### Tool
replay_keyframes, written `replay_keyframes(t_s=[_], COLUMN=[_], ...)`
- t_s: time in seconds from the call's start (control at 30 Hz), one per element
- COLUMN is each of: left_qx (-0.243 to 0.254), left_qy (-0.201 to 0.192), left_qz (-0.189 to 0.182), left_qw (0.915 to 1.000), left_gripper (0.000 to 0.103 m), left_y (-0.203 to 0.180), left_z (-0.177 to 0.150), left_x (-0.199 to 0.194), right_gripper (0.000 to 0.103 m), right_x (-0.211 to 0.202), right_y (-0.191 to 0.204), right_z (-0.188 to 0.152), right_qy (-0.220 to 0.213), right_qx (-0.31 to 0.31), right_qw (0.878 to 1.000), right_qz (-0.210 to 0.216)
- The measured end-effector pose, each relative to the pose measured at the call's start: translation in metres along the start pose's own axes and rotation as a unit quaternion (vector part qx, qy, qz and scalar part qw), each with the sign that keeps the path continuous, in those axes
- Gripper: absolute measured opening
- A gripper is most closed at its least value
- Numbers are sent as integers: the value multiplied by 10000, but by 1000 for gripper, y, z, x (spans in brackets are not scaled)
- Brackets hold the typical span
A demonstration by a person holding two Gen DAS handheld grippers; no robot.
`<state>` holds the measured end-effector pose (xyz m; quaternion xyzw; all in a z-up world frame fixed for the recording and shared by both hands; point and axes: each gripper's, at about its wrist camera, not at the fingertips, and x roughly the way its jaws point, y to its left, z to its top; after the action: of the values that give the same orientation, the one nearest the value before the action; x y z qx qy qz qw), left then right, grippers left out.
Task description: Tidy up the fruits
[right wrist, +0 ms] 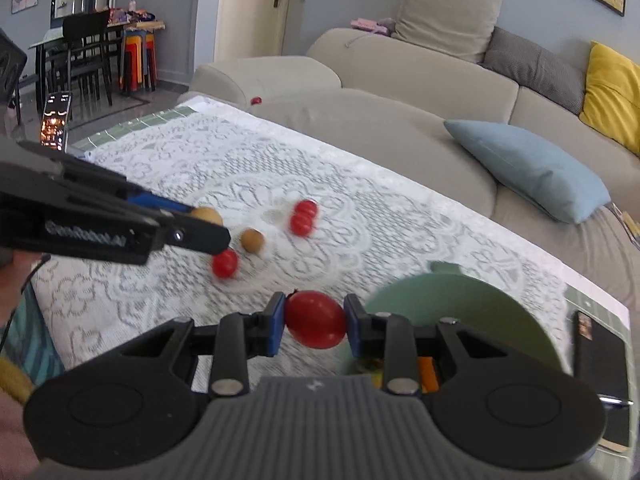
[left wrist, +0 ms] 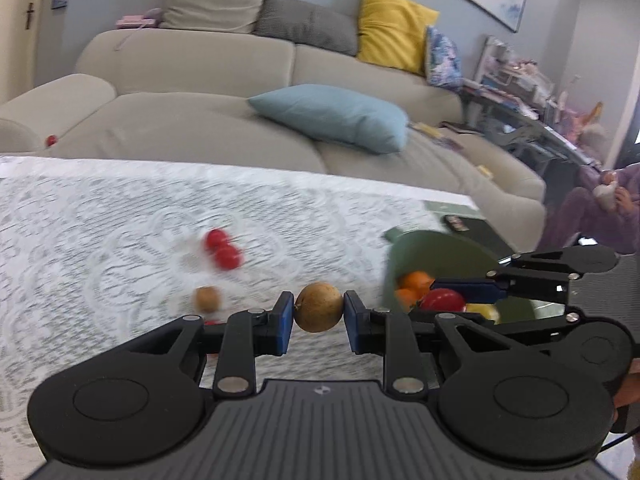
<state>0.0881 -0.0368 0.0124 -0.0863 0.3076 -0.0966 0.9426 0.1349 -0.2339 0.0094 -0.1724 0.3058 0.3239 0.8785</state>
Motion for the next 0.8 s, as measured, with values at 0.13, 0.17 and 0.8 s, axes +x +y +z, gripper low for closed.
replay_keyframes(t_s=[0.13, 0.17, 0.8], left_qx=[110, 165, 641], left_qy=[-33, -19, 815], left_qz=[-361, -456, -602], left_qw=[9993, 9988, 9928], left_gripper=[30, 30, 30], left_y=[-26, -32, -78], left_z=[7, 9, 14], left_x=[6, 10, 109], right_gripper=[28, 28, 28], right_x=[-13, -16, 13], right_y=[-26, -33, -92], right_z=[-7, -9, -21], right_qy=[133, 168, 742], right_qx=[34, 62, -20], right_qw=[9996, 9993, 9944], right_qz=[-238, -313, -755])
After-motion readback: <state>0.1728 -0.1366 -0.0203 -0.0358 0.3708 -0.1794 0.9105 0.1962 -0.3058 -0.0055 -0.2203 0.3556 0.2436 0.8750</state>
